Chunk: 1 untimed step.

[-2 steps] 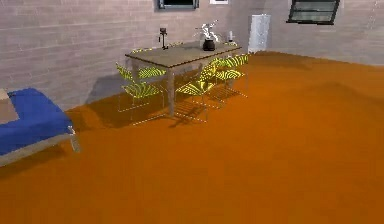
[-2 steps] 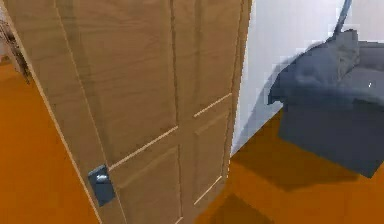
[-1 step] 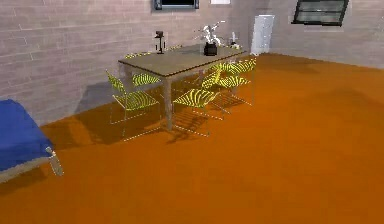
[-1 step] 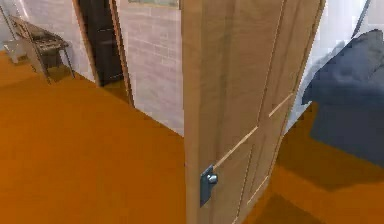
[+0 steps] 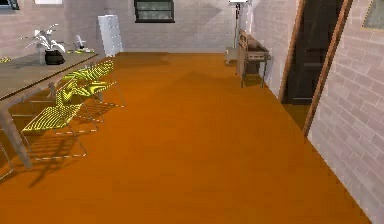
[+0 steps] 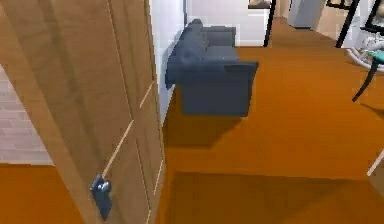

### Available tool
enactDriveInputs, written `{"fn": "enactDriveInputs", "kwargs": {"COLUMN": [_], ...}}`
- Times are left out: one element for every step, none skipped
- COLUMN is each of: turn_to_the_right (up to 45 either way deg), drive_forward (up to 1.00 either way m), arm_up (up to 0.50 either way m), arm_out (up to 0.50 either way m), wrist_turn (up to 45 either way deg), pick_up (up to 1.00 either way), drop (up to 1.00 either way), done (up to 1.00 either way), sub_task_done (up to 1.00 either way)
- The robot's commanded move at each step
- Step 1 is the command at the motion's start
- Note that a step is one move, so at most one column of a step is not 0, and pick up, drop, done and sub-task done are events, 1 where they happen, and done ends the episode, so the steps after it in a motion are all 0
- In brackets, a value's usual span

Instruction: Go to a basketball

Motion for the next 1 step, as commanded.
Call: {"fn": "enactDriveInputs", "kwargs": {"turn_to_the_right": [0.0], "drive_forward": [0.55], "arm_up": [0.0], "arm_out": [0.0], "wrist_turn": [0.0], "pick_up": [0.0], "drop": [0.0], "done": [0.0], "sub_task_done": [0.0]}}
